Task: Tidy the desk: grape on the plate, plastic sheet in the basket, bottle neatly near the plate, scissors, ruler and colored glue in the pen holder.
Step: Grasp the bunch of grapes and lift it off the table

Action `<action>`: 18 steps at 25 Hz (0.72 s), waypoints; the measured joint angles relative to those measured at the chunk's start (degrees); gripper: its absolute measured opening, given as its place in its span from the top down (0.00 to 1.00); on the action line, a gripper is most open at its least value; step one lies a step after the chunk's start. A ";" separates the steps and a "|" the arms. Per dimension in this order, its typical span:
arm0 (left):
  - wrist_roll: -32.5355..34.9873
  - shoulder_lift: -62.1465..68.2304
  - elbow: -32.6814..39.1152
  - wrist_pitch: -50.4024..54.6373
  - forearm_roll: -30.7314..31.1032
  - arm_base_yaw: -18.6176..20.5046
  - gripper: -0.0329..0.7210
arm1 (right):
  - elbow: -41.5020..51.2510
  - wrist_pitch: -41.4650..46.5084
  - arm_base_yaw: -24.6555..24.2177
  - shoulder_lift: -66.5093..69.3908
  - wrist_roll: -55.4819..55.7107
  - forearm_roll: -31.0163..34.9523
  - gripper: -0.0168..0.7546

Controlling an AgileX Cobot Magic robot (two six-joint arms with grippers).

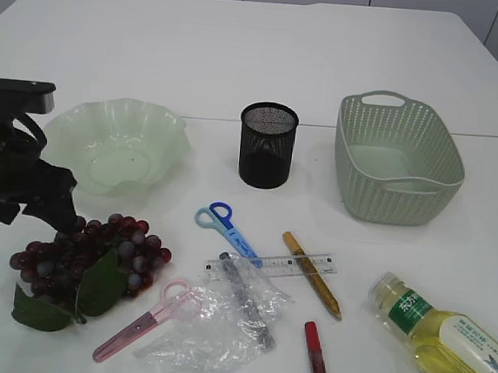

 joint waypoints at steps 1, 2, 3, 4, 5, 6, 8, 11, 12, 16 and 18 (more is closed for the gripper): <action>0.00 1.08 0.00 -0.61 -0.07 -0.25 0.15 | 0.00 0.11 0.46 0.00 0.00 0.10 0.26; 0.00 2.01 0.00 -1.11 -0.24 -0.26 0.15 | 0.00 0.09 0.69 0.00 0.00 0.10 0.26; 0.00 3.03 -0.10 -1.55 -0.71 -0.34 0.15 | 0.00 0.09 0.79 0.00 0.00 0.10 0.26; 0.00 3.95 -0.10 -1.73 -1.14 -0.34 0.15 | 0.00 0.09 0.82 0.00 0.00 -0.07 0.26; 0.00 4.78 -0.10 -2.09 -1.52 -0.39 0.15 | 0.00 0.13 0.82 0.00 0.00 -0.16 0.26; 0.00 5.43 -0.10 -2.54 -1.77 -0.48 0.15 | 0.00 0.13 0.82 0.00 0.00 -0.32 0.26; 0.04 6.80 -0.10 -3.15 -1.76 -0.98 0.15 | 0.00 0.22 0.82 0.00 0.00 -0.56 0.26; 0.13 8.75 -0.17 -4.75 -1.76 -2.29 0.15 | 0.00 0.22 0.82 0.00 0.00 -0.68 0.26; 0.13 9.47 -0.17 -5.25 -1.76 -2.71 0.16 | 0.00 0.22 0.82 0.00 0.00 -0.68 0.26; 0.13 11.85 -0.17 -6.72 -1.76 -3.33 0.18 | 0.00 0.22 0.82 0.00 0.00 -0.68 0.26; 0.13 12.25 -0.17 -6.95 -1.64 -3.33 0.21 | 0.00 0.22 0.82 0.00 0.00 -0.57 0.26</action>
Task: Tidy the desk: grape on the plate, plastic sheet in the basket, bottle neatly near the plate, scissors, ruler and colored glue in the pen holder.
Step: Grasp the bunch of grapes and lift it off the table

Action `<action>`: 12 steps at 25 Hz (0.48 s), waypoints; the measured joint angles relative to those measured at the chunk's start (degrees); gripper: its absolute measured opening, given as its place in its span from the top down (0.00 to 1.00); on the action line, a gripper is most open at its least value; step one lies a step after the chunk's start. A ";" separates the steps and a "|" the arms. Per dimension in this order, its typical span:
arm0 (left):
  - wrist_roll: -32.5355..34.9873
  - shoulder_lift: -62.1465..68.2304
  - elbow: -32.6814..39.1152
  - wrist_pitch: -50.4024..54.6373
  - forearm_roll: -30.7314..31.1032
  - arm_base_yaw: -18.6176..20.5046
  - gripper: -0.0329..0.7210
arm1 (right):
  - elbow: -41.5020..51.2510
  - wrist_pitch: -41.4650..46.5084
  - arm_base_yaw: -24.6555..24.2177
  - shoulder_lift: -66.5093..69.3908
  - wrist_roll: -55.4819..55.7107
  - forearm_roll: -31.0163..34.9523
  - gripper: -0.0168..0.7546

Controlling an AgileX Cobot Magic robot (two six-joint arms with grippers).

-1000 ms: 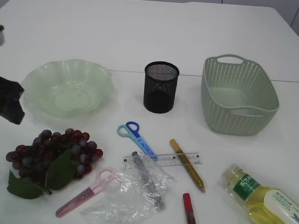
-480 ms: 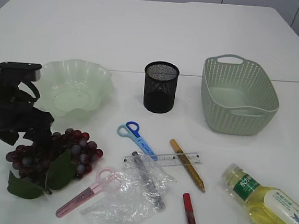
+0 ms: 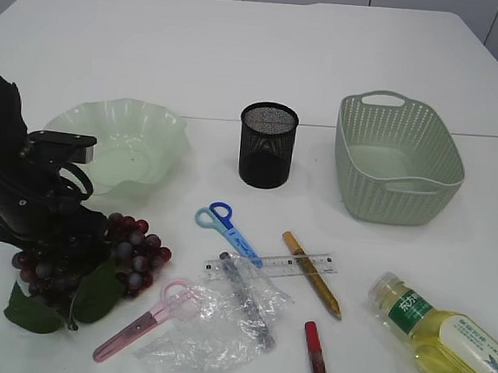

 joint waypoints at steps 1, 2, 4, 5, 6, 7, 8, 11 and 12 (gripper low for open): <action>0.04 0.11 0.00 0.00 0.36 0.00 0.23 | 0.00 0.00 0.00 0.00 0.00 0.28 0.26; 0.04 0.11 0.00 0.00 0.74 0.00 0.26 | 0.00 0.00 0.00 0.00 0.00 0.66 0.26; 0.04 0.11 0.00 0.12 1.57 0.00 0.36 | 0.00 0.00 0.00 0.00 0.00 1.06 0.26; 0.04 0.11 0.00 0.45 2.05 0.00 0.43 | 0.00 0.00 0.00 0.00 0.00 1.30 0.26; 0.04 0.11 -0.05 0.77 2.29 0.00 0.50 | 0.00 0.00 0.00 0.00 0.00 1.41 0.26; 0.04 0.11 -0.14 1.37 2.48 0.00 0.56 | 0.00 0.00 0.00 0.00 0.00 1.41 0.26; 0.14 0.11 -0.27 1.72 2.48 0.00 0.63 | 0.00 0.00 0.00 0.00 0.00 1.41 0.26; 0.13 0.11 -0.62 3.18 2.57 0.00 0.75 | 0.00 0.00 0.00 0.00 0.00 1.41 0.26; 0.13 -0.02 -0.62 3.71 2.57 0.00 0.76 | 0.00 0.00 0.00 0.00 0.00 1.41 0.26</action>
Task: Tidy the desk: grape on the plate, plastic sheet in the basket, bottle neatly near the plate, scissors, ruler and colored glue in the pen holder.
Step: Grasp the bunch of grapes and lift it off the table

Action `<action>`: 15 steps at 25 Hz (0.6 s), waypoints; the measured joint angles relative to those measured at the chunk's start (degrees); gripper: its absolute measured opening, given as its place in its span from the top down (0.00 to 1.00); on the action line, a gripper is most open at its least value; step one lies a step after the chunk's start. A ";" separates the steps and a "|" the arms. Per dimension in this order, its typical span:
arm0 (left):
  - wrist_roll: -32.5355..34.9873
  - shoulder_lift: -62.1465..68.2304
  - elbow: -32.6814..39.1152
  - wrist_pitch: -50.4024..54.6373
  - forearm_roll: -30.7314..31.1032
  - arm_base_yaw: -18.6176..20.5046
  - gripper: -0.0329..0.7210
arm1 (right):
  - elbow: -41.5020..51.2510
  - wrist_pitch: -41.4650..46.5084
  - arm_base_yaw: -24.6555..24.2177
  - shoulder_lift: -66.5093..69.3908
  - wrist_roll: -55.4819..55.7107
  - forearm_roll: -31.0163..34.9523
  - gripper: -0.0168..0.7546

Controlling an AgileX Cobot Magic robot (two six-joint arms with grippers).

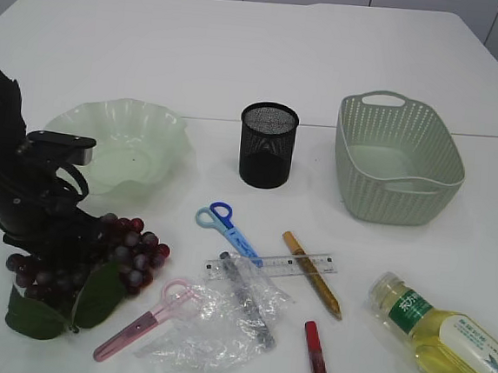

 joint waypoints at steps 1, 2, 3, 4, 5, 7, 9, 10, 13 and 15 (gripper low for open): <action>0.00 -0.30 0.00 0.43 -0.12 -0.03 0.77 | 0.00 0.00 0.00 0.00 0.00 0.00 0.26; 0.00 -0.73 0.00 0.99 -0.19 -0.13 0.78 | 0.00 0.00 0.00 0.00 0.00 0.00 0.26; 0.00 -1.37 0.00 1.52 -0.41 -0.23 0.79 | 0.00 0.00 0.00 0.00 0.00 0.00 0.26; 0.00 -2.28 0.13 2.08 -0.54 -0.36 0.79 | 0.00 0.00 0.00 0.00 0.00 0.00 0.26; 0.00 -3.30 0.23 2.43 -0.54 -0.48 0.80 | 0.00 0.00 0.00 0.00 0.00 0.00 0.26; 0.04 -6.66 0.36 2.85 -0.68 -0.48 0.80 | 0.00 0.00 0.00 0.00 0.00 0.00 0.26; 0.04 -10.44 0.46 3.78 -0.91 -0.48 0.81 | 0.00 0.00 0.00 0.00 0.00 0.00 0.26; 0.04 -12.55 0.46 4.52 -1.05 -0.48 0.81 | 0.00 0.00 0.00 0.00 0.00 0.00 0.26; 0.04 -18.90 0.46 6.74 -1.08 -0.48 0.81 | 0.00 0.00 0.00 0.00 0.00 0.00 0.26; 0.13 -23.93 0.58 7.51 -1.08 -0.48 0.81 | 0.00 0.00 0.00 0.00 -0.11 0.00 0.26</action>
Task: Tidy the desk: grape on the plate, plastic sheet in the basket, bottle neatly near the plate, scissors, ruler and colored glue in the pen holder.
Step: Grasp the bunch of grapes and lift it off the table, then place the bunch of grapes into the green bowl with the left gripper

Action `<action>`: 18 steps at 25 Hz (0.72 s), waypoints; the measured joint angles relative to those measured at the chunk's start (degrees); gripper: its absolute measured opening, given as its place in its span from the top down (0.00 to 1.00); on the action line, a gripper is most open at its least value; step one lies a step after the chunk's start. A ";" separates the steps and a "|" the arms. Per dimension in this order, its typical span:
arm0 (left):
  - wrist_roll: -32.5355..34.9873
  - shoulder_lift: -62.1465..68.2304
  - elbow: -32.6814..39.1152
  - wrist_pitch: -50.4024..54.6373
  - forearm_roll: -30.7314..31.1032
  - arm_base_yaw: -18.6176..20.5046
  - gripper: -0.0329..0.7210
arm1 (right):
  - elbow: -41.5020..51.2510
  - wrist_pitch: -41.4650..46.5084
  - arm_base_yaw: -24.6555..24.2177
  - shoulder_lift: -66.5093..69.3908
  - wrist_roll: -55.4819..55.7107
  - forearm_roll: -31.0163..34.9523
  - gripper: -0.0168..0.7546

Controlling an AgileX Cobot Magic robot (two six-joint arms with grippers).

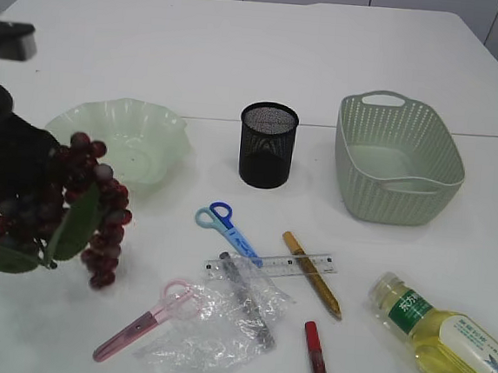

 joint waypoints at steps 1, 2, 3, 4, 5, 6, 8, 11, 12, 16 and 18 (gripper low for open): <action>0.00 -2.25 0.00 0.00 0.00 0.00 0.81 | 0.00 0.00 0.00 0.00 0.00 0.00 0.26; 0.00 -4.97 0.00 -0.28 0.00 0.00 0.81 | 0.00 0.00 0.00 0.00 0.00 0.00 0.26; 0.00 -7.73 0.00 -0.97 0.00 0.00 0.81 | 0.00 0.00 0.00 0.00 0.00 0.00 0.26; 0.00 -10.36 0.00 -2.16 0.00 0.00 0.81 | 0.00 0.00 0.00 0.00 0.00 0.00 0.26; 0.00 -12.40 0.00 -3.70 0.00 0.00 0.81 | 0.00 0.00 0.00 0.00 0.00 0.00 0.26; -0.10 -14.49 0.00 -5.23 0.00 0.00 0.81 | 0.00 0.00 0.00 0.00 0.00 0.00 0.26; -0.43 -16.88 -1.40 -6.90 0.73 0.00 0.81 | 0.00 0.00 0.00 0.00 0.00 0.00 0.26; -0.94 -16.45 -5.41 -7.78 2.80 0.00 0.81 | 0.00 0.00 0.00 0.00 0.00 0.00 0.26; -1.42 -15.63 -6.72 -8.15 3.61 0.00 0.81 | 0.00 0.00 0.00 0.00 0.00 0.00 0.26; -2.20 -9.20 -12.69 -8.41 5.78 0.00 0.81 | 0.00 0.00 0.00 0.00 0.00 0.00 0.26; -2.18 -5.00 -15.58 -8.41 6.02 0.00 0.81 | 0.00 0.00 0.00 0.00 0.00 -0.11 0.26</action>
